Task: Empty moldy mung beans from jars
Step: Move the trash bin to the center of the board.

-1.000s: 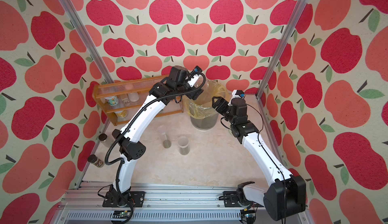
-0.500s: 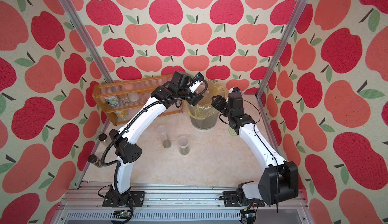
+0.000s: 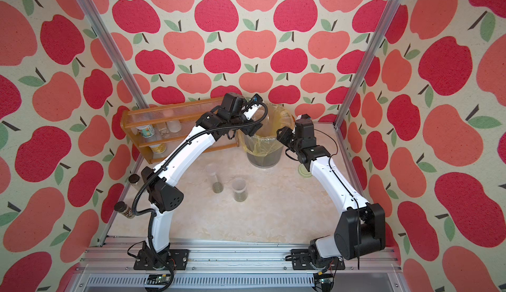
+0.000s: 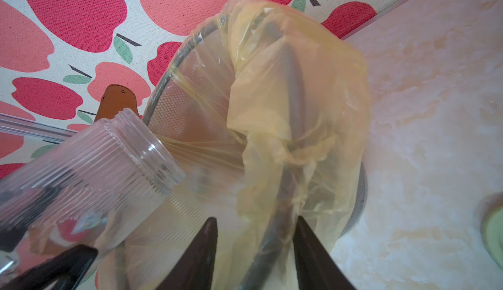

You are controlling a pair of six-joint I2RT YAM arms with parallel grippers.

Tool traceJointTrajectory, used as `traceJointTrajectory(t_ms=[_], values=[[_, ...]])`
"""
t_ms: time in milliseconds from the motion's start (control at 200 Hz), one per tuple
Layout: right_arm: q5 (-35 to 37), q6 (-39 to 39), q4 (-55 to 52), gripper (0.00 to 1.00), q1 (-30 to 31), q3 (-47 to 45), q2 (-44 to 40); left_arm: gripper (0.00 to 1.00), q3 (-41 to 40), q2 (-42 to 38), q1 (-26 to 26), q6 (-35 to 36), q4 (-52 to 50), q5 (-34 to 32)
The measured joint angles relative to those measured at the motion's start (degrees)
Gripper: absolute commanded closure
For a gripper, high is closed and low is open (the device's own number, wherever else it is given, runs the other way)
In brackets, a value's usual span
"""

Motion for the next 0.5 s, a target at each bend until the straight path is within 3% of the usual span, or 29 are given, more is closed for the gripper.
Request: traceJointTrajectory(t_ms=[60,135,175,260,500], values=[[-0.07,0.0,0.02,0.57,-0.07,0.04,0.0,0.36,-1.07,-0.42,0.48,-0.17,0.17,0.09],[-0.13,0.15,0.02,0.66,-0.11,0.2,0.0,0.36,-2.01,-0.9,0.92,-0.5,0.33,0.22],[-0.22,0.22,0.0,0.74,-0.24,0.48,0.0,0.36,-2.43,-1.2,1.16,-0.7,0.46,0.24],[-0.83,1.36,-0.31,1.0,-0.44,1.55,-0.02,0.36,-2.69,-1.46,1.38,-1.11,0.9,0.28],[-5.09,-0.39,-5.68,1.0,0.39,3.69,-0.28,0.36,-2.86,-2.21,1.38,-1.14,1.64,1.2]])
